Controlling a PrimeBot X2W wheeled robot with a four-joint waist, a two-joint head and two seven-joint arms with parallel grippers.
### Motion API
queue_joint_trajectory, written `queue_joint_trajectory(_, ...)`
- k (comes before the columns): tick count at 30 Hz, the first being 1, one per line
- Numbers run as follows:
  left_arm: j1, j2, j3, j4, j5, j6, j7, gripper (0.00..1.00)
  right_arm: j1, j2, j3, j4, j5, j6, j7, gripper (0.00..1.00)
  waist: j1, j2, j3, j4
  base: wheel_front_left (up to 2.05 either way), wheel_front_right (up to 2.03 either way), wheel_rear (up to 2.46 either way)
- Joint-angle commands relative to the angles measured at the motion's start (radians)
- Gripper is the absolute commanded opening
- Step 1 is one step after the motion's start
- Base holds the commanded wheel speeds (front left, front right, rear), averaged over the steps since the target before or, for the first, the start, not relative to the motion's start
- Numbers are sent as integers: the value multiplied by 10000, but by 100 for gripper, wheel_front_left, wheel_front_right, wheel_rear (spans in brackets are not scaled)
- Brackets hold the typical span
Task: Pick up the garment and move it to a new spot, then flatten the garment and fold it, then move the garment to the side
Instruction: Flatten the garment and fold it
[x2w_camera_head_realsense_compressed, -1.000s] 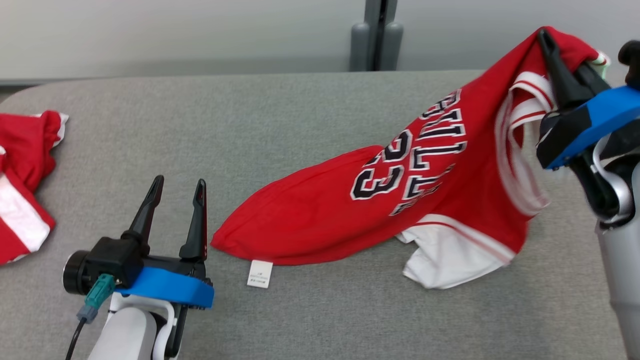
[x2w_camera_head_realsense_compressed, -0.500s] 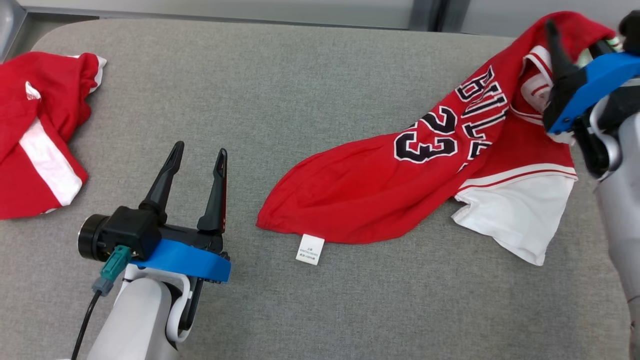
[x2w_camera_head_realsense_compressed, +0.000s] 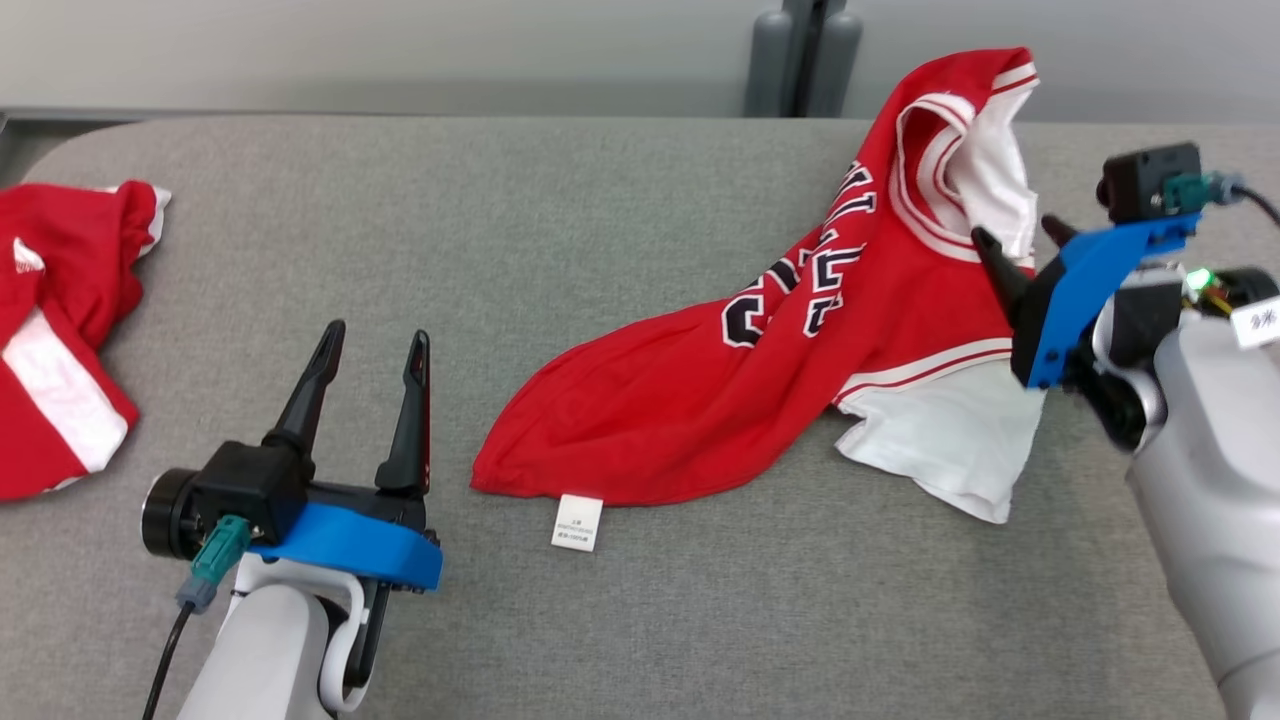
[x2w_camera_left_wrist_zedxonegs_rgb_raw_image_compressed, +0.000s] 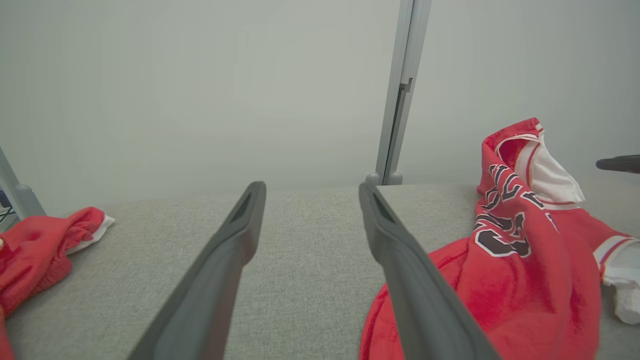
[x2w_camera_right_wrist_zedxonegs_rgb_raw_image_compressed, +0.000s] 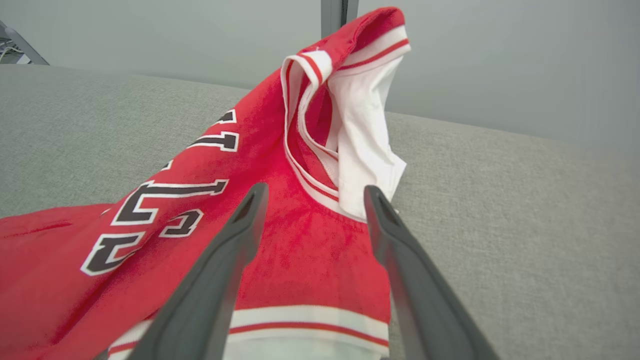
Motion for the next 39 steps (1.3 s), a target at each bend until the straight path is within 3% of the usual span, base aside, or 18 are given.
queue_joint_trajectory(1,218,51,41,36,-41,65,-47,100,494,12,-4,-241,71,-3,23,100,0,0,-351,-288,0,0,0)
queue_joint_trajectory(10,811,65,174,45,-127,138,-48,100,3523,363,-1074,-2700,-463,-1,421,100,0,0,-1039,-585,0,0,0)
queue_joint_trajectory(17,1008,63,188,-37,-164,118,-48,100,5299,1459,-2654,-4055,-1852,-1,1135,100,0,0,-1165,-539,0,0,0)
queue_joint_trajectory(24,893,93,168,-128,-165,124,-48,100,5180,2099,-3434,-3933,-2749,-1,1350,100,0,0,-968,-360,0,0,0)
queue_joint_trajectory(31,656,108,96,-164,-168,114,-43,100,4324,2258,-3562,-2599,-3277,-1,1223,100,0,0,-599,-87,0,0,0)
queue_joint_trajectory(32,584,116,86,-146,-181,102,-43,100,4120,2259,-3331,-2135,-3167,-1,1160,91,0,0,-523,-25,0,0,0)
queue_joint_trajectory(35,540,133,94,-124,-199,113,-44,100,3962,2261,-3016,-1495,-3037,1,1081,0,0,0,-470,17,0,0,0)
queue_joint_trajectory(39,540,159,126,-108,-225,154,-45,100,3917,2272,-2922,-1122,-3119,-1,979,0,0,0,-469,-12,0,0,0)
